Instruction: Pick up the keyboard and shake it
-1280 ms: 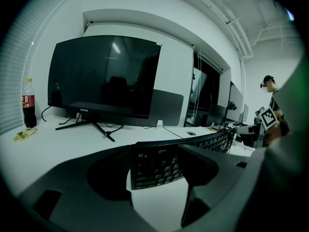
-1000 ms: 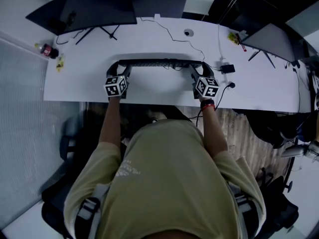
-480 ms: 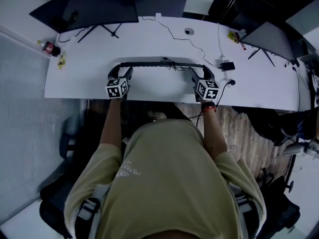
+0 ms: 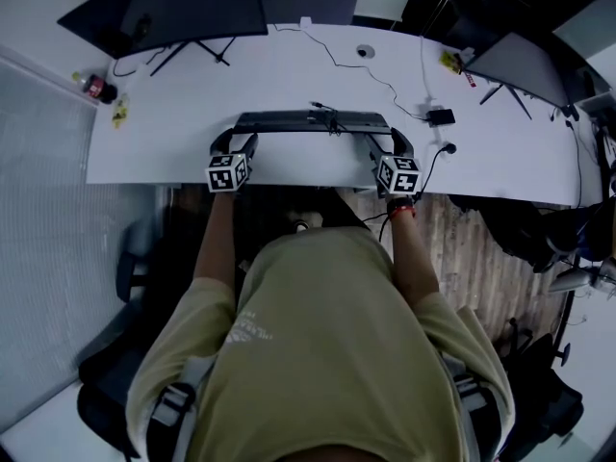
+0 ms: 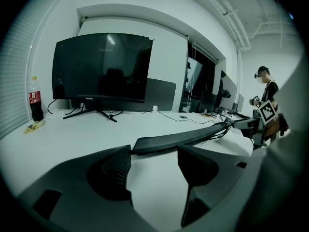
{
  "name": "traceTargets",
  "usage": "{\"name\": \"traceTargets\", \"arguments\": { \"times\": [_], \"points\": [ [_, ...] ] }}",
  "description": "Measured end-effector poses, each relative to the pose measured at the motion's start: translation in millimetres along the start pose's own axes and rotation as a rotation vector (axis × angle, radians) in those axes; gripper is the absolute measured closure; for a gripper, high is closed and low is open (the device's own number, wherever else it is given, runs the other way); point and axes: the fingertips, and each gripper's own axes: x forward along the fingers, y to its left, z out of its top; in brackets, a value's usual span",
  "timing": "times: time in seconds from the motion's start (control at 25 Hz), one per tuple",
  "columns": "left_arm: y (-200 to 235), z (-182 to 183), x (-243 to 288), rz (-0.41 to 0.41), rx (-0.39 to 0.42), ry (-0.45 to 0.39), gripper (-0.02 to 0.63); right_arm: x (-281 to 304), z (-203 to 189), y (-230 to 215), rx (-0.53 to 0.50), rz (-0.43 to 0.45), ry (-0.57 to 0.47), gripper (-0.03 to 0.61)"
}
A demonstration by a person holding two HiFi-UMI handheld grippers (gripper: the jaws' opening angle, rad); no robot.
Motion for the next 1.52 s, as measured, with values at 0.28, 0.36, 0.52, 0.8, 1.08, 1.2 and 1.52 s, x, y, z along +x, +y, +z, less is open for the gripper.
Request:
{"name": "traceTargets", "arguments": {
  "times": [0.28,0.36,0.52,0.8,1.08,1.2,1.52],
  "points": [
    [-1,-4,-1,0.007,-0.002,0.010,0.301,-2,-4,0,0.006,-0.012,0.009,0.241],
    [-2,-9,-3,0.008,0.000,0.020,0.301,-4,-8,1,0.004,-0.014,0.016,0.242],
    [-4,-18,-7,0.007,0.006,0.041,0.301,-7,-16,2,0.002,-0.016,0.036,0.241],
    [-3,-28,-7,0.027,0.013,0.059,0.301,-8,-27,4,0.027,-0.053,0.021,0.242],
    [-7,-48,-9,0.031,0.026,0.102,0.301,-10,-44,3,0.029,-0.058,0.059,0.242],
    [-7,-52,-8,0.033,0.032,0.117,0.301,-10,-48,3,0.026,-0.067,0.070,0.242],
    [-7,-63,-5,0.038,0.048,0.154,0.301,-8,-61,3,0.036,-0.084,0.107,0.242]
  ]
}}
